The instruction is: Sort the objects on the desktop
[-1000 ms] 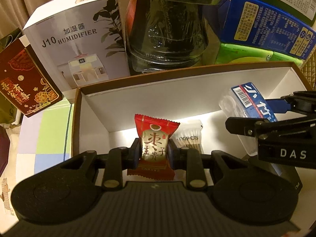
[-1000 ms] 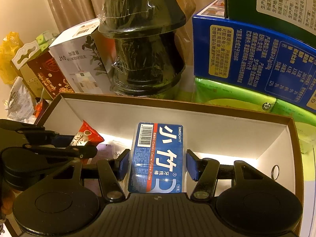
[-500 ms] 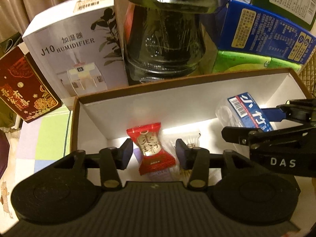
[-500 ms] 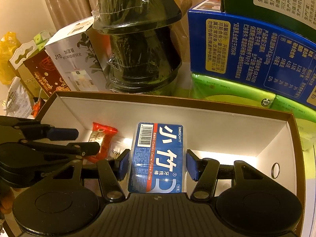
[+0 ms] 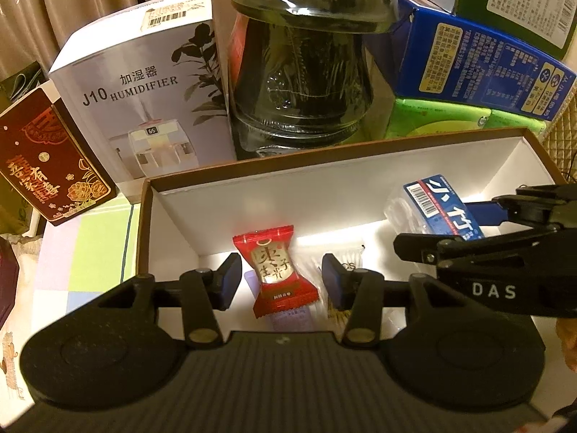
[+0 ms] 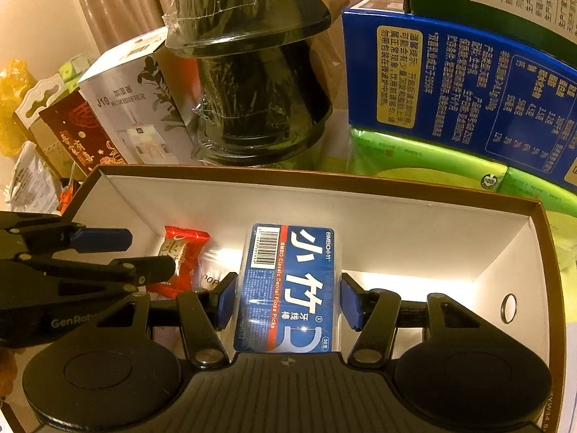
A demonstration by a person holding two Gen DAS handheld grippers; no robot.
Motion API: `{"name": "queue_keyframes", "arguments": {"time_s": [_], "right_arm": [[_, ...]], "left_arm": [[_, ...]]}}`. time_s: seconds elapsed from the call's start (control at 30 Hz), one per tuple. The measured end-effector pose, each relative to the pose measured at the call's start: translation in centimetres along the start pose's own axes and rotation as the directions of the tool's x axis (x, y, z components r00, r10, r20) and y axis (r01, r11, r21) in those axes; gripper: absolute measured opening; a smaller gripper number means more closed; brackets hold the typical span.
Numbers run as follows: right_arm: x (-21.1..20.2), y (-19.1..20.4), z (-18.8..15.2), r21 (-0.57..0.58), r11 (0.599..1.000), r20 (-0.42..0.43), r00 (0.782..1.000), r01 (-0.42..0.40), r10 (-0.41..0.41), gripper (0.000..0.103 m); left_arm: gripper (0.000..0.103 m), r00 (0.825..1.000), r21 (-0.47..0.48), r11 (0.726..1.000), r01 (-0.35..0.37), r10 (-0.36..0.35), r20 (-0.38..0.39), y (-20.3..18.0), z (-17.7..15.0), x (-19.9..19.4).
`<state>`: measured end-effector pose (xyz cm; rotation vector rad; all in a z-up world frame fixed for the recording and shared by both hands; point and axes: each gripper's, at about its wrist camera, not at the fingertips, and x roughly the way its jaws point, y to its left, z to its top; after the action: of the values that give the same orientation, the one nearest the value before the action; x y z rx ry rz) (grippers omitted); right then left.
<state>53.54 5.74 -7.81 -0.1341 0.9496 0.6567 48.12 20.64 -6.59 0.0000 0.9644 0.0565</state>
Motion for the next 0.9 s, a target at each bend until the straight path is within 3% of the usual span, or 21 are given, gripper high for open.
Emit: {"name": "queue_keyframes", "arguments": {"time_s": [0.13,0.2,0.3,0.53,0.77,0.9], "right_arm": [[0.0,0.1,0.0,-0.004,1.000,0.024,1.000,-0.006,0.006,0.056],[-0.1,0.1,-0.1,-0.005,1.000,0.026,1.000,-0.010,0.011,0.057],[-0.7,-0.2,-0.1,0.002,1.000,0.046,0.999,-0.010,0.009,0.072],[-3.3,-0.6,-0.7,0.005,1.000,0.070,0.997,-0.027,0.027,0.080],[-7.2,-0.2,-2.8,-0.019,1.000,0.112,0.994,0.006,-0.004,0.094],[-9.6,0.3,-4.5,-0.024,0.999,0.143,0.990,0.022,-0.019,0.100]], "left_arm": [[0.046,1.000,-0.002,1.000,0.002,-0.002,0.005,0.0,-0.1,-0.5],[0.055,1.000,0.000,1.000,-0.009,0.009,0.012,-0.1,-0.2,-1.0],[0.057,0.999,-0.001,1.000,-0.022,0.022,0.025,0.2,-0.1,-1.5],[0.069,0.998,-0.020,1.000,-0.016,0.017,0.056,0.4,-0.1,-3.5],[0.089,0.993,-0.032,0.999,-0.037,0.040,0.108,0.1,-0.9,-6.6],[0.095,0.991,-0.028,0.999,-0.041,0.044,0.129,-0.3,-1.9,-8.7]]}}
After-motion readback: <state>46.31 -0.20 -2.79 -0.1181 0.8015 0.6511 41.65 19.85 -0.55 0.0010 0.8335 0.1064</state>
